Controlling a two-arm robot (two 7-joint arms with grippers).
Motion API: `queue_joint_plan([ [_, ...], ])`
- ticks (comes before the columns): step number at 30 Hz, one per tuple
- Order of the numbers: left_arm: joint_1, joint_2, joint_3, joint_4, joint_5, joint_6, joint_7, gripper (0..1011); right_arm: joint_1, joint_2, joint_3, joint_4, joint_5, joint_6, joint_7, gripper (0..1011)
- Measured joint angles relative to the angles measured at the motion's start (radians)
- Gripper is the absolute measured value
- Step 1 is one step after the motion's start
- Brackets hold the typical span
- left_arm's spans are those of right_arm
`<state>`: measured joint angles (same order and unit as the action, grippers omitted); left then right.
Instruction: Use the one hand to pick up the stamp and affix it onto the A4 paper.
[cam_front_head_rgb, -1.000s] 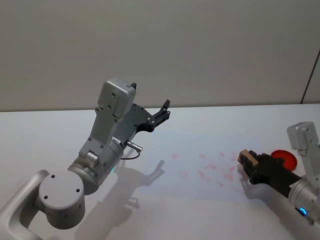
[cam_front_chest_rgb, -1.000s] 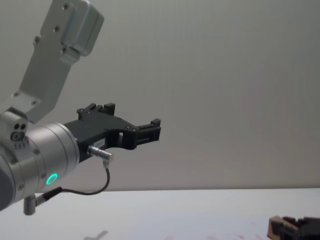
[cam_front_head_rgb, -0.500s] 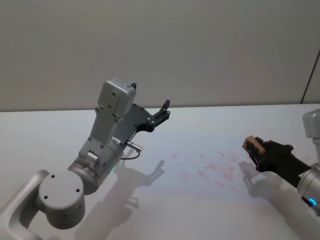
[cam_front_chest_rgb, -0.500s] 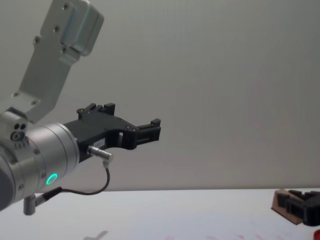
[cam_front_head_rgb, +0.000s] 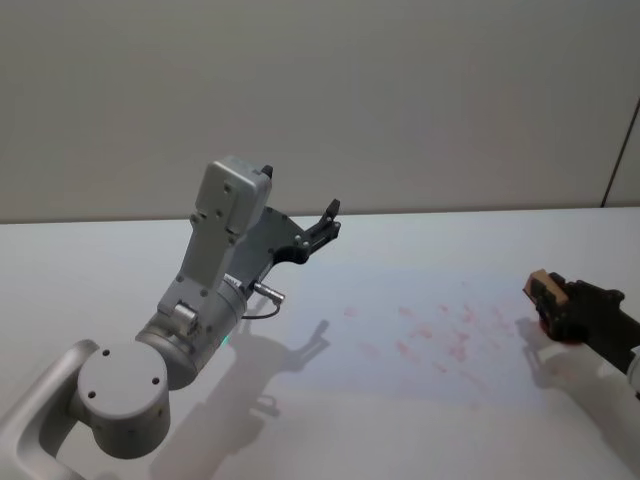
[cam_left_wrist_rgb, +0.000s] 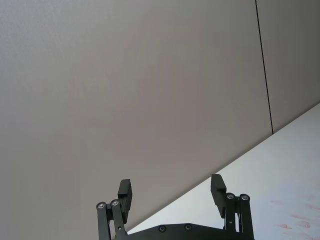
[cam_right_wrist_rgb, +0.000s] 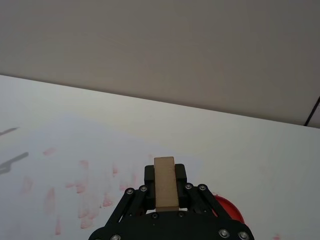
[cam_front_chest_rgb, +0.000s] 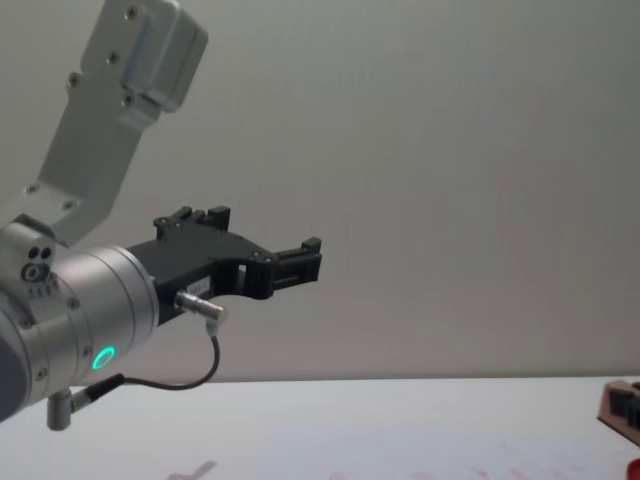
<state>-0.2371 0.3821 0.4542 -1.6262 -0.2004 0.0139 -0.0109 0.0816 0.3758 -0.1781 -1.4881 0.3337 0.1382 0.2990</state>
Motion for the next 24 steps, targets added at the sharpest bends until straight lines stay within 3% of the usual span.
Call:
queue_joint_plan([
  [24,0.0,0.0,0.0,0.0,0.0,0.0,0.0,1001,0.034,-0.005,0.002,0.117,-0.046,-0.03,-0.035,219],
])
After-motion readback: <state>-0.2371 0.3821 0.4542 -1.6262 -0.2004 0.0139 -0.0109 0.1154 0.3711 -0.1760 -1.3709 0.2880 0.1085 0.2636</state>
